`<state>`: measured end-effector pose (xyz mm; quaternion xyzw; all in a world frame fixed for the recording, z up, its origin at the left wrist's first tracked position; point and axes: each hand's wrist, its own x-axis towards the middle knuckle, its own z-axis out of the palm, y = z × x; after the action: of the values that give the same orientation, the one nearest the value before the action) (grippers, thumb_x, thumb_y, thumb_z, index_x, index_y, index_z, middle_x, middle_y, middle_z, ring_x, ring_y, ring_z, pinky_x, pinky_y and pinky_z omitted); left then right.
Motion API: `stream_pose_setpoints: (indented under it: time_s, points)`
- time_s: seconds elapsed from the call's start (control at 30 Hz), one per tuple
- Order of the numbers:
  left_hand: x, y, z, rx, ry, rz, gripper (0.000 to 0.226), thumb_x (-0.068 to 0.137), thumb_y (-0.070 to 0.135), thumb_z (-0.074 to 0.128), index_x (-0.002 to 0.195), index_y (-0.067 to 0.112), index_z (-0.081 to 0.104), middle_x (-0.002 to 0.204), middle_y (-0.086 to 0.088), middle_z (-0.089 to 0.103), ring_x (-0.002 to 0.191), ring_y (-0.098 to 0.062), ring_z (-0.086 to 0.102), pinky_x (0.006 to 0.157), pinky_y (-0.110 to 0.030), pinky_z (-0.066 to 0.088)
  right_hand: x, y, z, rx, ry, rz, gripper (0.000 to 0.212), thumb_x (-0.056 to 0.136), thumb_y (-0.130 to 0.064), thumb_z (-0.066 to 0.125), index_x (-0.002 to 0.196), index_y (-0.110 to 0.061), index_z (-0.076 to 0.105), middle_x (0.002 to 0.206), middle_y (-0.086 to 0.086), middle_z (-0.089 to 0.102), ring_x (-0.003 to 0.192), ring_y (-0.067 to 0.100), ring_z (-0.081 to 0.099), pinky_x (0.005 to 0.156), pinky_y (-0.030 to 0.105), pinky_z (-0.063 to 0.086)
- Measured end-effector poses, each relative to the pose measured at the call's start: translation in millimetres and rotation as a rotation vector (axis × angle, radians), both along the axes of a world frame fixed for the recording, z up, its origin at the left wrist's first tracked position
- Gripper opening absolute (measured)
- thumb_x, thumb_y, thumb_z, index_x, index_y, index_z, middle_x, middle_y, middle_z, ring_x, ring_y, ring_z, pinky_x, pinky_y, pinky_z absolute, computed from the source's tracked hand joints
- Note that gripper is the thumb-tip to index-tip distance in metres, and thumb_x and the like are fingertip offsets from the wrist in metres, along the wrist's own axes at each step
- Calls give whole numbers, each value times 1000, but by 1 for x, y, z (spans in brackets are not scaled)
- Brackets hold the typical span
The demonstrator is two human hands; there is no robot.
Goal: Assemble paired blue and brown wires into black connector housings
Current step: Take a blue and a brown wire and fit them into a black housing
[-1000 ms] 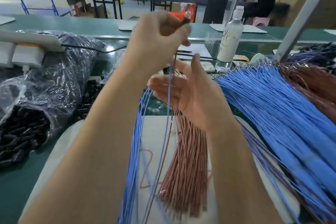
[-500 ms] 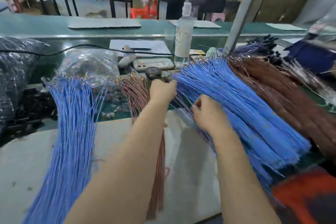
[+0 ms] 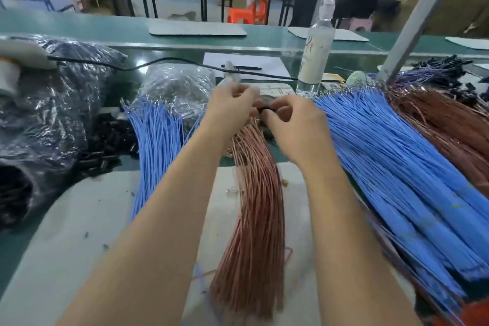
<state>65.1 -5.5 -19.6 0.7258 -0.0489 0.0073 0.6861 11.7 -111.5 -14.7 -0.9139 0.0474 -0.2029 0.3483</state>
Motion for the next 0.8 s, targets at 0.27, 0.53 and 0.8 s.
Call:
stream_pose_setpoints:
  time_s: [0.27,0.53,0.8]
  points:
    - [-14,153,-1,-523,19,498,18,91,11,48,82,19,59,63,9,57,48,-1,48,43,-15,36,36,138,-19,-28,244,471,26,92,-9,49,104,-14,70,106,7,70,96,23,64,77,28,51]
    - [-30,214,-19,-683,68,642,20,92,7,39,81,18,52,66,7,54,49,-3,44,43,-14,33,49,207,-53,-344,211,443,40,92,-7,48,130,-18,50,128,8,50,110,30,54,76,36,43]
    - [-32,207,-20,-698,86,634,11,93,10,45,93,16,55,72,7,59,54,-3,51,47,-14,39,47,213,-58,-426,193,301,43,86,-1,53,126,-6,38,126,15,42,105,31,51,80,37,40]
